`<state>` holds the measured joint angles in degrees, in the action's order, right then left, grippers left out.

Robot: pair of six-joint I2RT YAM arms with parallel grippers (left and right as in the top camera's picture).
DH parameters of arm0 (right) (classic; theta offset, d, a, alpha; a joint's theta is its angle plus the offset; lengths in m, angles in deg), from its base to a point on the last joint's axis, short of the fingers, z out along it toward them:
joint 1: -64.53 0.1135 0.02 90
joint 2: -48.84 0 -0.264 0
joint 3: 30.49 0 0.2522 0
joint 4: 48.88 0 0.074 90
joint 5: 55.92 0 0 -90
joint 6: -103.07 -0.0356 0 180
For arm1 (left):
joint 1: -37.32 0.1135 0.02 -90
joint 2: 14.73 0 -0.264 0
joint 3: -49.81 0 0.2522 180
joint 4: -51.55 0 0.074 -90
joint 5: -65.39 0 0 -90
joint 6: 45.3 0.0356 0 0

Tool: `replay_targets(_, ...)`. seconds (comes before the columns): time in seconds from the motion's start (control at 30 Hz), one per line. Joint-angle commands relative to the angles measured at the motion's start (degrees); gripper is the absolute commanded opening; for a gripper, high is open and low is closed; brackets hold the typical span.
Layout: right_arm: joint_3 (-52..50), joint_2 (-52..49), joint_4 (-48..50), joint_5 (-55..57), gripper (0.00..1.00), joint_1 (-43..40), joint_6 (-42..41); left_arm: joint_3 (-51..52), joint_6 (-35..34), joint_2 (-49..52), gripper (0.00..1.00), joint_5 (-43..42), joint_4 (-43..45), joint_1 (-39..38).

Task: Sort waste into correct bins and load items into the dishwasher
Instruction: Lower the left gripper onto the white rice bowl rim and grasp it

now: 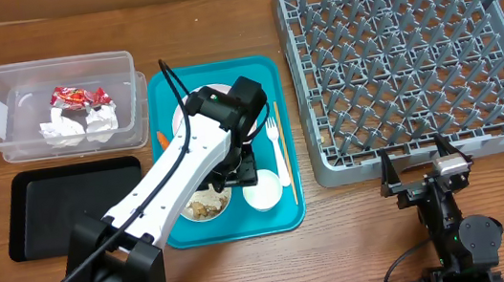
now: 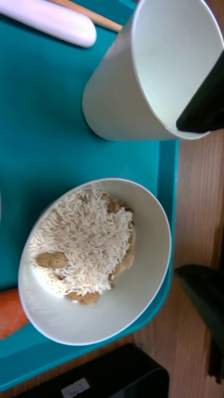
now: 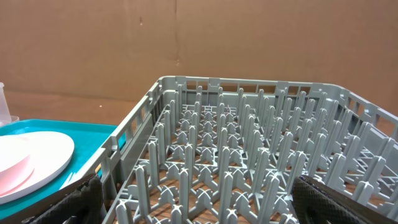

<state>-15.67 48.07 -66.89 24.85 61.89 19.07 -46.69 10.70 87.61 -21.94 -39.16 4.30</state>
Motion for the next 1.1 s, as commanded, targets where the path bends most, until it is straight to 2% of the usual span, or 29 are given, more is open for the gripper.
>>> replay_targets(0.0,-0.6,0.6,0.3,-0.3,1.00,-0.3,-0.4,0.5,2.7,0.5,0.77,1.2,0.9,0.0)
replay_targets(0.13,-0.6,0.6,0.3,-0.3,1.00,-0.3,-0.4,0.5,7.1,0.5,0.73,0.7,1.8,0.0)
replay_targets(0.33,-0.6,0.6,0.3,-0.3,1.00,-0.3,-0.4,0.5,8.7,0.5,0.66,0.6,1.8,0.0)
replay_targets(0.4,-0.6,0.6,0.3,-0.3,1.00,-0.3,-0.4,0.5,9.0,0.5,0.54,0.3,1.8,0.0)
replay_targets(0.43,-0.6,0.6,0.3,-0.3,1.00,-0.3,-0.4,0.5,9.4,0.5,0.42,0.1,1.8,0.0)
replay_targets(0.53,-0.6,0.6,0.3,-0.3,1.00,-0.3,-0.4,0.5,12.3,0.5,0.16,-1.1,1.8,0.0)
replay_targets(0.63,-0.6,0.6,0.3,-0.3,1.00,-0.3,-0.4,0.5,12.8,0.5,0.14,-1.3,1.7,0.0)
replay_targets(0.77,-0.6,0.6,0.3,-0.3,1.00,-0.3,-0.4,0.5,13.8,0.5,0.04,-1.3,1.0,0.1)
replay_targets(0.87,-0.6,0.6,0.3,-0.3,1.00,-0.3,-0.4,0.5,15.4,0.5,0.04,-1.4,0.5,0.1)
replay_targets(1.0,-0.6,0.6,0.3,-0.3,1.00,-0.3,-0.4,0.5,13.5,0.5,0.04,-1.8,0.9,0.1)
replay_targets(1.07,-0.6,0.6,0.3,-0.3,1.00,-0.3,-0.4,0.5,11.4,0.5,0.12,-1.9,1.3,0.1)
